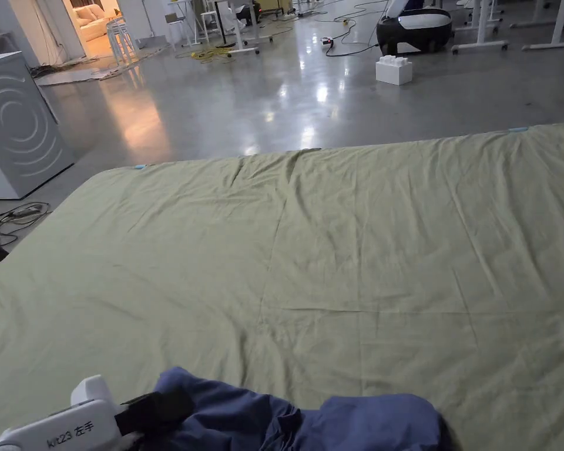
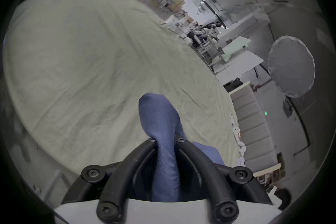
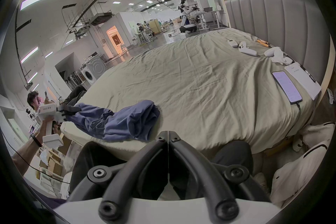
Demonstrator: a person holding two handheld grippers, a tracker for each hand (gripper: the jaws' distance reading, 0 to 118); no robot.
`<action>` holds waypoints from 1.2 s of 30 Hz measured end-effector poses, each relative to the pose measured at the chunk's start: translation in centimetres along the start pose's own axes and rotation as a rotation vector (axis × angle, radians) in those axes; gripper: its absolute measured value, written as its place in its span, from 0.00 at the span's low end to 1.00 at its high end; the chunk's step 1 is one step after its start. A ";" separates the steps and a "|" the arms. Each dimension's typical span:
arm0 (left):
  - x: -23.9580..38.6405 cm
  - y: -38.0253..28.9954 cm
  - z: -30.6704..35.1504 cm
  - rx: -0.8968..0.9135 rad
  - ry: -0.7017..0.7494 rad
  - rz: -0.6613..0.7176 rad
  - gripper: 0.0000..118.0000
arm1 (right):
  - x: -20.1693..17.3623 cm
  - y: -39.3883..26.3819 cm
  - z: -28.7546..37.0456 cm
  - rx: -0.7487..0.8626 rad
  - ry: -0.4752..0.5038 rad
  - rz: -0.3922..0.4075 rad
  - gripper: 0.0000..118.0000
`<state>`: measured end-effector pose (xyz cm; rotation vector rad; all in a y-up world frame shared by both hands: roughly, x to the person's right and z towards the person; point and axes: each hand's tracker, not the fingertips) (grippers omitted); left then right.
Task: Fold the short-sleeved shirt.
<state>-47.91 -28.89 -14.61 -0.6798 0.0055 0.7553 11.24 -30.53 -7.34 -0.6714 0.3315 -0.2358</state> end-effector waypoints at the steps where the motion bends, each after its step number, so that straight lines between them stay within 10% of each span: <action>1: 0.1 0.0 -1.1 -0.001 -0.027 -0.040 0.09 | -0.1 0.0 -0.1 -0.004 0.004 0.001 0.00; 13: 15.0 -13.4 -15.6 -0.220 0.004 -0.247 0.11 | 0.7 -0.9 3.0 0.011 -0.092 0.036 0.00; 18: 14.7 -13.7 -14.5 -0.275 -0.135 -0.222 0.72 | 2.5 -1.7 2.7 -0.003 -0.110 -0.039 0.01; 20: 15.2 -12.7 -12.2 -0.215 -0.162 -0.246 0.81 | 2.7 -1.7 2.6 -0.003 -0.104 -0.048 0.01; 23: 14.2 -10.4 -8.1 -0.088 -0.171 -0.206 0.69 | 2.6 -1.5 2.3 -0.001 -0.088 -0.041 0.01; 25: 13.4 -9.9 -7.1 -0.037 -0.130 -0.051 0.37 | 2.5 -1.5 2.1 -0.004 -0.077 -0.035 0.01; 27: 12.7 -10.7 -8.4 -0.060 -0.167 0.003 0.27 | 2.3 -1.4 1.8 -0.009 -0.072 -0.033 0.01; 28: 12.8 -11.5 -9.6 -0.095 -0.149 0.003 0.02 | 2.3 -1.6 1.8 -0.010 -0.071 -0.032 0.01; 36: 10.3 -18.1 -20.9 -0.316 -0.109 -0.070 0.00 | 1.5 -2.5 3.0 -0.033 -0.090 -0.030 0.01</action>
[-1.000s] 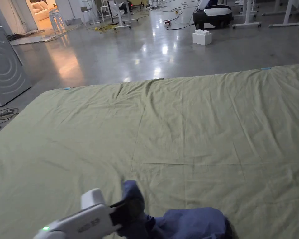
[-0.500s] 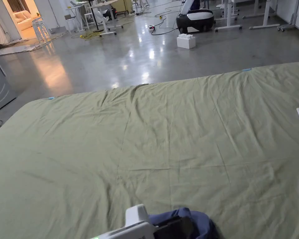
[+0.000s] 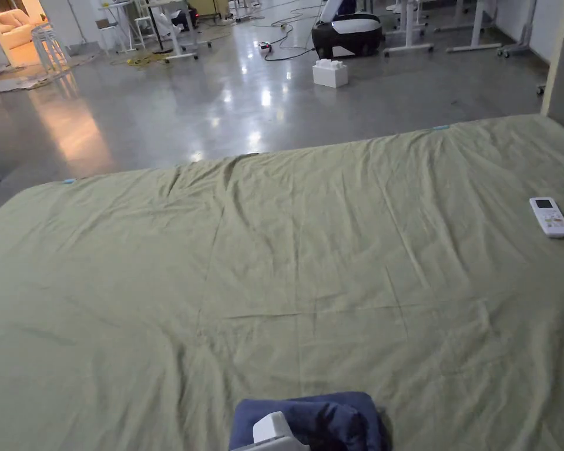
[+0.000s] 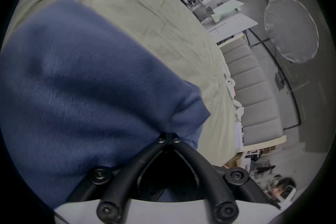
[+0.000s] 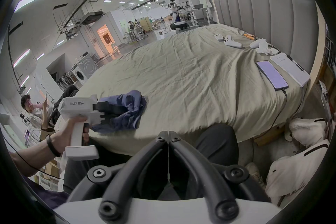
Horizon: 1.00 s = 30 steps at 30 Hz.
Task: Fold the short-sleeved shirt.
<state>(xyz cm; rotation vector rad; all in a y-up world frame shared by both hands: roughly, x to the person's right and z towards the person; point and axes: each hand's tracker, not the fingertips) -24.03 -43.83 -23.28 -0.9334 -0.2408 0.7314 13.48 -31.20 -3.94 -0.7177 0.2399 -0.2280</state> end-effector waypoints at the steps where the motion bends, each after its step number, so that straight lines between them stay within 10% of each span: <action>1: 1.9 0.0 1.3 0.019 0.004 0.010 0.00 | 0.0 -0.2 -0.1 -0.013 -0.008 0.006 0.01; 11: 3.0 2.1 11.5 0.171 -0.328 0.013 0.00 | -3.8 2.7 -5.3 -0.052 0.213 -0.007 0.01; 14: 0.5 2.5 15.6 0.268 -0.255 -0.021 0.00 | -7.4 5.0 -9.6 -0.045 0.236 0.115 0.01; 19: -3.6 1.8 21.4 0.319 -0.188 0.065 0.00 | -11.9 7.8 -19.8 -0.168 0.340 0.072 0.01; 24: -6.5 1.3 22.8 0.317 -0.112 0.092 0.02 | -10.5 4.8 -28.0 -0.460 0.182 0.042 0.01; 27: -8.2 1.6 22.2 0.289 -0.112 0.138 0.32 | -7.0 4.3 -27.4 -0.370 0.332 -0.290 0.01; 30: -9.7 2.8 20.1 0.182 -0.174 0.137 0.72 | -6.8 4.1 -26.8 -0.351 0.326 -0.170 0.01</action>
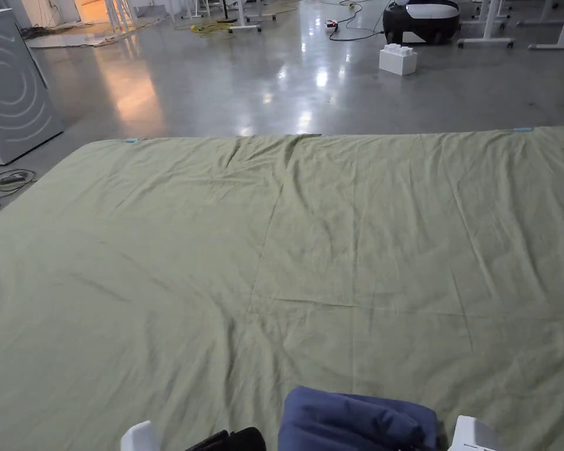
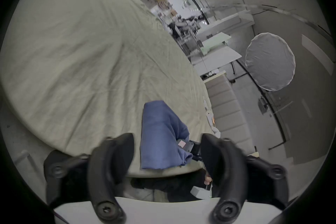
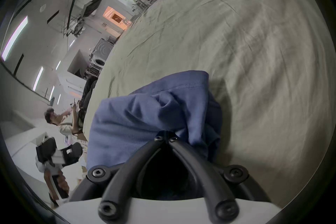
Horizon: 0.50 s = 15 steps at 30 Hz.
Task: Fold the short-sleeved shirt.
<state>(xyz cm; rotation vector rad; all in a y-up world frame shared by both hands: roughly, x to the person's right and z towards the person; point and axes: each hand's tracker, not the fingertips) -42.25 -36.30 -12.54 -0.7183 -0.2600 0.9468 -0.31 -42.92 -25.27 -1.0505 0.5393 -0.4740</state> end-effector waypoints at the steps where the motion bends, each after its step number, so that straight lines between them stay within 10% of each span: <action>1: -0.4 0.5 -1.1 -0.038 -0.017 0.004 0.80 | -0.1 0.2 0.0 -0.004 -0.007 -0.006 0.01; 12: -2.4 2.7 -12.7 -0.283 -0.056 -0.005 0.81 | -0.1 0.3 -0.4 -0.024 0.000 -0.032 0.01; 15: -1.3 1.9 -13.7 -0.274 -0.101 0.027 0.49 | -0.2 0.2 -0.5 -0.021 -0.002 -0.018 0.01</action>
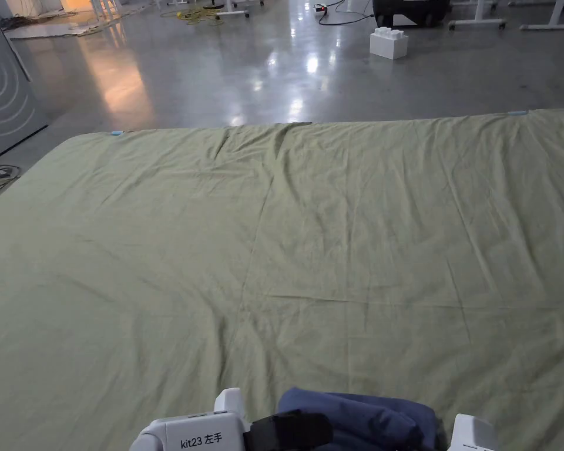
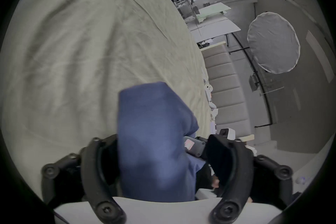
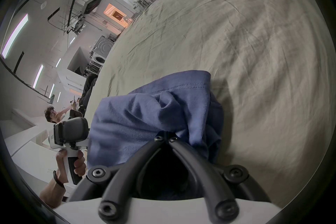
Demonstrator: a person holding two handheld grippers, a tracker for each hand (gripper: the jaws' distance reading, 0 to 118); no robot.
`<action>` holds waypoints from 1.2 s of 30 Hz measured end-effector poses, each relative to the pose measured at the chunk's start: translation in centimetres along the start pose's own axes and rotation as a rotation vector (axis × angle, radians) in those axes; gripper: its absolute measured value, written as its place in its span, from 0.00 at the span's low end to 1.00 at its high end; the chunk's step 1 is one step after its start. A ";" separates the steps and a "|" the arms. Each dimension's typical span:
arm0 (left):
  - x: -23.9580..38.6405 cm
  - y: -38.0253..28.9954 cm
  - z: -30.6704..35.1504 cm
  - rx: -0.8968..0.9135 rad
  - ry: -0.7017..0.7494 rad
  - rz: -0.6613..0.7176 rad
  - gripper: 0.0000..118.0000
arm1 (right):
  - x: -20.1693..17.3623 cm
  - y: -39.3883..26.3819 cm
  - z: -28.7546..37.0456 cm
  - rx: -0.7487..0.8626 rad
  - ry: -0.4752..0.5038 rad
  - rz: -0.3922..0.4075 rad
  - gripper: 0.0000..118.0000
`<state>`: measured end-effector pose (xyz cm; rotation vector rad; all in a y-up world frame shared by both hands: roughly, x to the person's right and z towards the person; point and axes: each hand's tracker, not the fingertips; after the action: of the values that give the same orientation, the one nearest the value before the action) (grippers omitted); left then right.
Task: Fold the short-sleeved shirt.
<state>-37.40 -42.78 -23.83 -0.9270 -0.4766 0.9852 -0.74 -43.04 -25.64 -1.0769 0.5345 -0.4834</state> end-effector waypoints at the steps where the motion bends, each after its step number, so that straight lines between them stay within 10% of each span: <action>1: 0.3 -0.1 -0.4 -0.010 0.031 0.034 0.29 | 0.0 0.0 0.0 0.001 -0.002 0.002 0.01; 9: 3.0 0.5 0.0 -0.019 0.224 -0.021 0.28 | -2.4 0.7 1.0 -0.020 -0.052 -0.015 0.00; 14: 4.3 3.4 10.5 0.169 0.069 -0.006 0.28 | -4.2 -0.3 5.2 0.070 0.129 0.022 0.00; 27: -7.3 15.0 29.9 0.275 0.596 0.133 0.29 | -0.4 -6.0 7.4 -0.007 0.002 -0.075 0.00; 32: -5.2 11.9 24.0 0.298 0.858 0.082 0.70 | 0.5 -6.8 7.7 -0.028 -0.029 -0.065 0.00; 36: -4.7 14.2 27.6 0.289 1.065 0.007 0.70 | -0.3 -6.1 8.4 -0.002 -0.042 0.051 0.00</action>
<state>-66.46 -31.31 -20.49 -1.0421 0.5523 0.4320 3.62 -39.45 -16.92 -1.0701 0.5245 -0.4148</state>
